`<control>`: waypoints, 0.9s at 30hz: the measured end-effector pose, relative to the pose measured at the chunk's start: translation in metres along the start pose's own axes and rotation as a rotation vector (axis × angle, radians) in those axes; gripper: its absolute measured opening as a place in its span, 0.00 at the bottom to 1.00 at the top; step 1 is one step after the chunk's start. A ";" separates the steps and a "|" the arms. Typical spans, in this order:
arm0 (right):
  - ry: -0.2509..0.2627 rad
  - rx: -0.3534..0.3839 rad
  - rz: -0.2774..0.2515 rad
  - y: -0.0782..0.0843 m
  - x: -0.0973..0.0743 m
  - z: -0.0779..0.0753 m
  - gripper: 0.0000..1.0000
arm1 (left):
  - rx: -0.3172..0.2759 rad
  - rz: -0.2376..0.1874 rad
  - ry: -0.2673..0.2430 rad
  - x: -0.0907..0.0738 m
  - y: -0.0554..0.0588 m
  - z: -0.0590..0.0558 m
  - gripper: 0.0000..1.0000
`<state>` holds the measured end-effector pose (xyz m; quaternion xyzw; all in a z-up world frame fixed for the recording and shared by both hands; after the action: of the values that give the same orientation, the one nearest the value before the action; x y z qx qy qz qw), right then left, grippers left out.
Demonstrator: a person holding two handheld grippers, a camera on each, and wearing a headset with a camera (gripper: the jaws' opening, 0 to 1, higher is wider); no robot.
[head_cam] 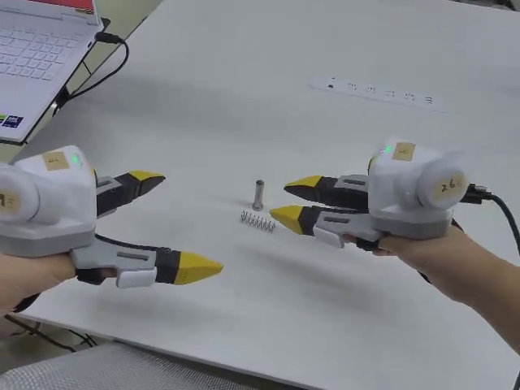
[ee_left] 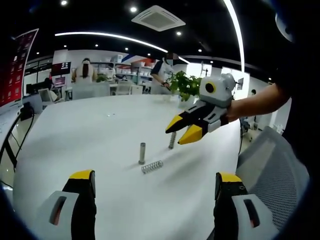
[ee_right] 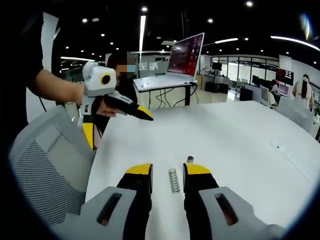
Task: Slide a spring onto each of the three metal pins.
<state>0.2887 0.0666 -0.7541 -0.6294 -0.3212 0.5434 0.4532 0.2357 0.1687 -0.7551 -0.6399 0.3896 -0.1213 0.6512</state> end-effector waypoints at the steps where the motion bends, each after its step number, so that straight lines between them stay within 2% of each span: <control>1: -0.002 0.000 0.001 0.000 0.001 0.000 0.22 | 0.000 0.000 -0.001 0.000 0.000 0.000 0.97; 11: 0.004 0.011 0.052 0.017 0.011 -0.005 0.21 | -0.002 0.005 0.004 0.001 0.003 -0.001 0.97; 27: -0.006 0.026 0.134 0.041 0.037 -0.003 0.18 | -0.001 0.007 0.004 -0.002 0.003 0.000 0.97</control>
<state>0.2957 0.0835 -0.8062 -0.6421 -0.2727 0.5784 0.4229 0.2334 0.1702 -0.7574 -0.6386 0.3931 -0.1200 0.6506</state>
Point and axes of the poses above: the centre of the closed fingertips' face, and the gripper's own axes: x roughly forward along the fingers, z roughly to its left, y roughly out of its underside, the point moved 2 cm from there along -x, roughly backward along the fingers, and after that the axes turned 1 degree about -z, right-handed, at the moved point
